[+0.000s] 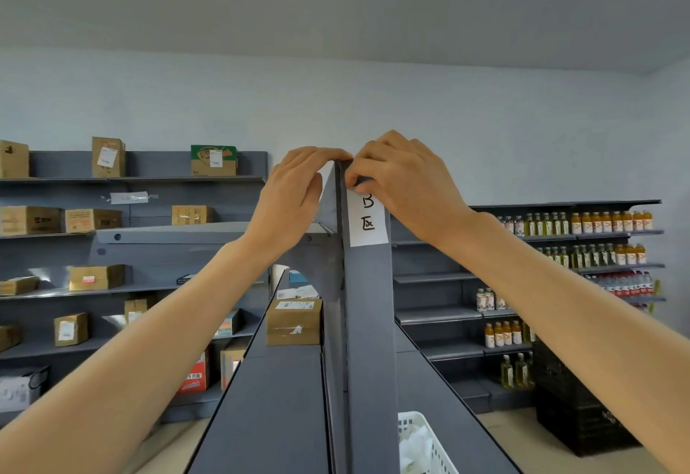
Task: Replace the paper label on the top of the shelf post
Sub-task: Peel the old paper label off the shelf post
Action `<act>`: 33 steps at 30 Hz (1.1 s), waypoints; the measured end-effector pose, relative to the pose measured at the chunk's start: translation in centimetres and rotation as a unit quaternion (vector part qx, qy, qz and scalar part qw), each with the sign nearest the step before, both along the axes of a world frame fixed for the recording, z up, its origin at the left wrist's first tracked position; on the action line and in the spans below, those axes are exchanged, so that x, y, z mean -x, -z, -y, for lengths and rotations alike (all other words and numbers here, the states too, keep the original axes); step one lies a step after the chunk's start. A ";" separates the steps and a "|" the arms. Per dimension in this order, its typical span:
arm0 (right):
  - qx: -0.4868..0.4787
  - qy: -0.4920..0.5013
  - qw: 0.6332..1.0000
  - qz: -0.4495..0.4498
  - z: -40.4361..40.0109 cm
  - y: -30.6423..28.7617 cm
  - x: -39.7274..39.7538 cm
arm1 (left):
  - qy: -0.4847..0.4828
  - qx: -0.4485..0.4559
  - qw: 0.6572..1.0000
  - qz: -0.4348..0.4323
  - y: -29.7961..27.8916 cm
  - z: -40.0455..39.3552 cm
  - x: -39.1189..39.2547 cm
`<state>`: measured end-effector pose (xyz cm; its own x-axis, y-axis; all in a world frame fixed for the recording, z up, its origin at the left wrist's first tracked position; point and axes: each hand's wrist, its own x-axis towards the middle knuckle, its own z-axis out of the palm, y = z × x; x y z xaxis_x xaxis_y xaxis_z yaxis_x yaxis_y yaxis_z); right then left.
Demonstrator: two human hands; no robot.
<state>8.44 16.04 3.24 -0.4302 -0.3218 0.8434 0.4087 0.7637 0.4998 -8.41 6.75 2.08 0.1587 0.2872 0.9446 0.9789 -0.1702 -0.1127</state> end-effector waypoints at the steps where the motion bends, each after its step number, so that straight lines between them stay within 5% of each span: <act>1: 0.002 0.001 1.000 -0.005 0.0 0.1 0.1 | 0.003 -0.004 1.000 0.002 0.0 -0.1 0.0; 18: -0.011 0.079 0.997 0.019 1.6 -0.6 0.4 | -0.001 -0.051 0.999 -0.009 0.0 -0.8 0.2; 33: 0.080 0.074 0.994 0.022 2.3 -0.9 0.2 | 0.026 -0.080 0.996 -0.006 0.5 -1.7 0.3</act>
